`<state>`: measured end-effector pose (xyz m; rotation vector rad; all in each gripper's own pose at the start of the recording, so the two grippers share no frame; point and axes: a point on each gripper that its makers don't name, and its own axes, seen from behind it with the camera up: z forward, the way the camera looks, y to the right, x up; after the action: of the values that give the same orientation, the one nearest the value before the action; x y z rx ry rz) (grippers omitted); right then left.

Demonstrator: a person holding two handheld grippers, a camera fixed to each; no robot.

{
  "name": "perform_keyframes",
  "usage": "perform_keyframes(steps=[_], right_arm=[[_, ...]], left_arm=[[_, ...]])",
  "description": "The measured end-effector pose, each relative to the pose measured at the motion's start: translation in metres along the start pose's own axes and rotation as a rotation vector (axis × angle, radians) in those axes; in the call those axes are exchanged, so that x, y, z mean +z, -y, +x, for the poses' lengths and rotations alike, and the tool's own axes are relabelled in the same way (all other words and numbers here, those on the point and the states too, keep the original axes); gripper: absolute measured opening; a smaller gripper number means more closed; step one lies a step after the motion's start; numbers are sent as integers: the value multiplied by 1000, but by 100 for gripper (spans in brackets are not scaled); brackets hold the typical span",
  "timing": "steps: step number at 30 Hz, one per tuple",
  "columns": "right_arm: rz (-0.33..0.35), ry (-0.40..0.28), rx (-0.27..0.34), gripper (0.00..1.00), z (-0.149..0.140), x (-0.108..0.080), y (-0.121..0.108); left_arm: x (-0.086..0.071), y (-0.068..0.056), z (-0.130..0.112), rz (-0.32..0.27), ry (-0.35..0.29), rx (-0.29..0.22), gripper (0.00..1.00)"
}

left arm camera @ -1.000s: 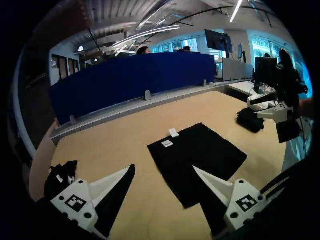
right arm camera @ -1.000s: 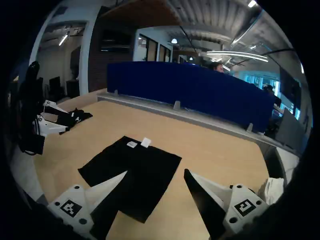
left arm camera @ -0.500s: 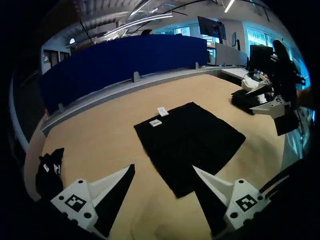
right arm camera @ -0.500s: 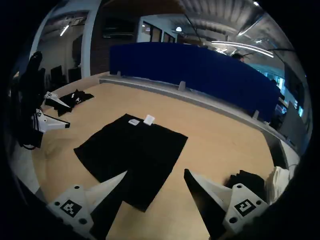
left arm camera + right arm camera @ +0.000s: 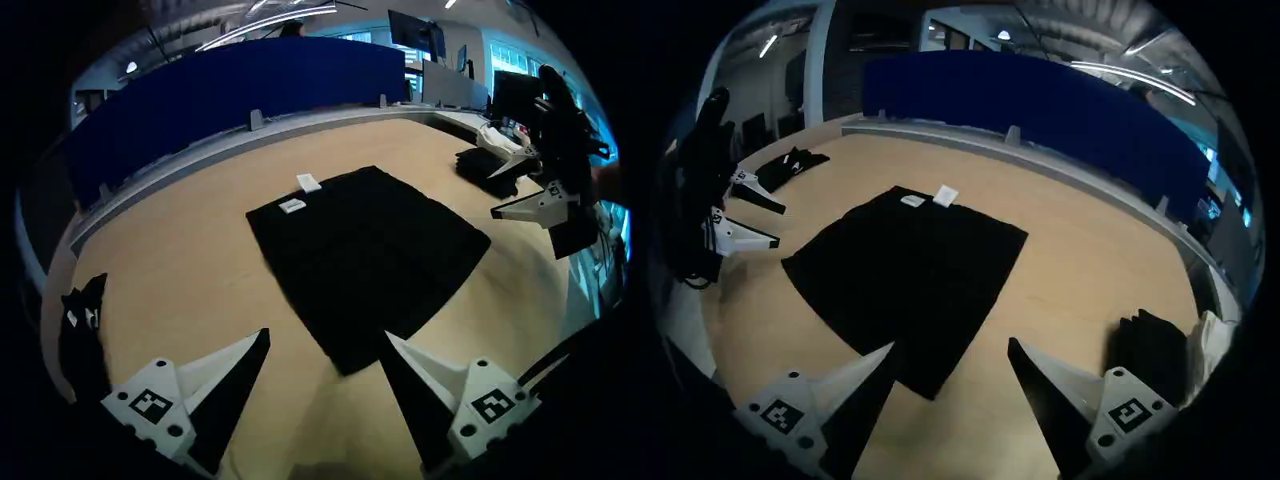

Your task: Fold towel

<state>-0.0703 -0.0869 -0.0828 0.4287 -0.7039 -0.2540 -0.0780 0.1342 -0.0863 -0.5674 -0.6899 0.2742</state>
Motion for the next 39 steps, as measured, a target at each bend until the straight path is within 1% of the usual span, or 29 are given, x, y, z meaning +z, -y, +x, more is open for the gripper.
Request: perform_keyframes(steps=[3,8,14,19,25,27,29,31,33,35,37,39], right_arm=[[2,20,1,100,-8,4,0],[14,50,9,99,-21,8,3],[39,82,19,99,-35,9,9],[42,101,13,98,-43,11,11],[52,116,3,95,-47,11,14],[51,120,-1,93,-48,12,14],[52,124,-5,88,-50,12,15],[60,126,-2,82,-50,13,17],[66,127,2,79,-50,14,19],[66,129,7,75,-50,14,19],[66,129,11,73,-51,15,19],[66,131,13,71,-52,15,19]], left_arm=[[5,-6,-7,-19,24,4,96],[12,-16,-16,-47,57,-4,96],[18,-23,-24,-72,91,-18,96],[24,-24,-29,-80,109,-21,96],[27,-24,-36,-79,133,-20,96],[28,-25,-37,-76,139,-18,96],[28,-25,-38,-73,141,-15,96],[28,-25,-39,-70,147,-8,94],[28,-25,-39,-67,154,-5,92],[27,-25,-40,-65,161,-9,87],[27,-23,-40,-58,168,-20,80],[28,-21,-40,-51,174,-32,76]])
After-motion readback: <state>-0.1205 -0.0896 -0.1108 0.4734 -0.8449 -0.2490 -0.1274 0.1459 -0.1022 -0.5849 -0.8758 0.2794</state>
